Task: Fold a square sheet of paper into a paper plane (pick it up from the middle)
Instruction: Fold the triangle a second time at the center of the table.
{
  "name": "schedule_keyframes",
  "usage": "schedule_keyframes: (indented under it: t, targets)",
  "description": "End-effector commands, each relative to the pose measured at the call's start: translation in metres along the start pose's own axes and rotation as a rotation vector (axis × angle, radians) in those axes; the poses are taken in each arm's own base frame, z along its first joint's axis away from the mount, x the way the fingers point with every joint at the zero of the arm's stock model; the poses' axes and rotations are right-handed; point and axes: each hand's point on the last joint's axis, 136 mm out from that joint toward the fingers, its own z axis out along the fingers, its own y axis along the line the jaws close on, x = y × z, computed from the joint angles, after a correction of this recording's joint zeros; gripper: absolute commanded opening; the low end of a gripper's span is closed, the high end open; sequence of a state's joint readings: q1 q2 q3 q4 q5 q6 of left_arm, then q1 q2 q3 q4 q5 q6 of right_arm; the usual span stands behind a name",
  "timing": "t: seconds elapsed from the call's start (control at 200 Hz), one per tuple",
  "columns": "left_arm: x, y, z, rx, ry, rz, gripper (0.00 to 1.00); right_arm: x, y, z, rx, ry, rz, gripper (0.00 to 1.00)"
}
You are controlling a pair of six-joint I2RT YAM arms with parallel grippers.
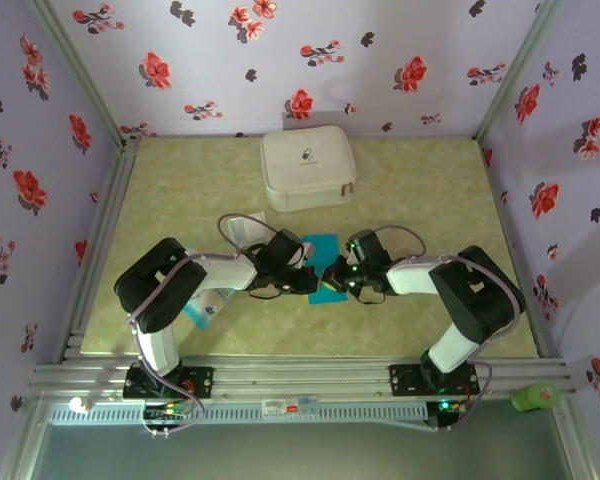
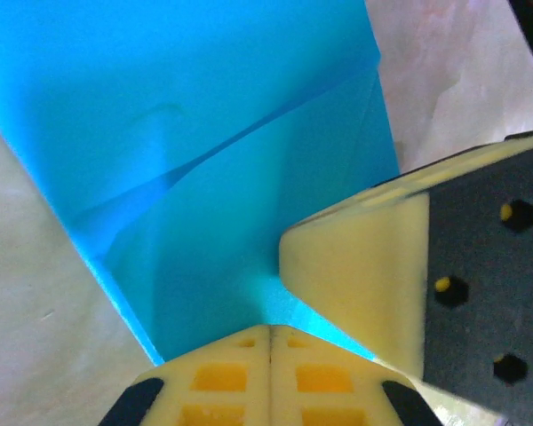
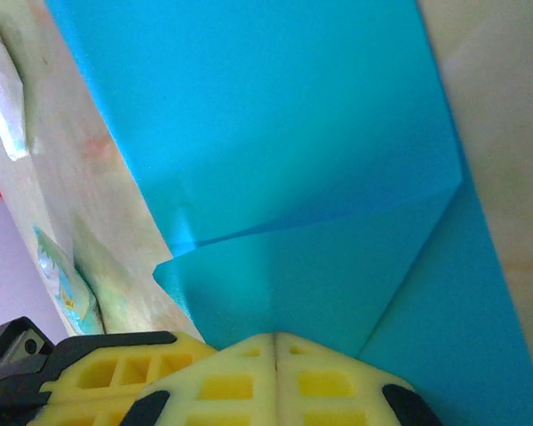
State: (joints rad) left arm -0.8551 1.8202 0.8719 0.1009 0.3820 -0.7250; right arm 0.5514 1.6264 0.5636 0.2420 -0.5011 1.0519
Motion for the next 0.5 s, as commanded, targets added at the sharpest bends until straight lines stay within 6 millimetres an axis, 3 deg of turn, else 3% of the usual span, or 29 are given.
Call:
schedule_keyframes:
  t: [0.0,0.23,0.35,0.495]
  targets:
    - [0.037,0.044,0.008,-0.151,0.117,-0.036,0.00,-0.022,-0.038,-0.009,0.089,-0.077,0.098,0.00]
    - [0.043,0.050,0.009,-0.171,0.146,-0.028,0.00,-0.052,-0.037,-0.026,0.110,-0.182,0.125,0.00]
    - [0.044,0.051,0.008,-0.175,0.148,-0.034,0.00,-0.058,-0.005,-0.040,0.035,-0.237,0.056,0.00]
    - [0.043,0.050,0.005,-0.176,0.139,-0.034,0.00,-0.040,0.019,-0.035,0.010,-0.180,-0.034,0.00]
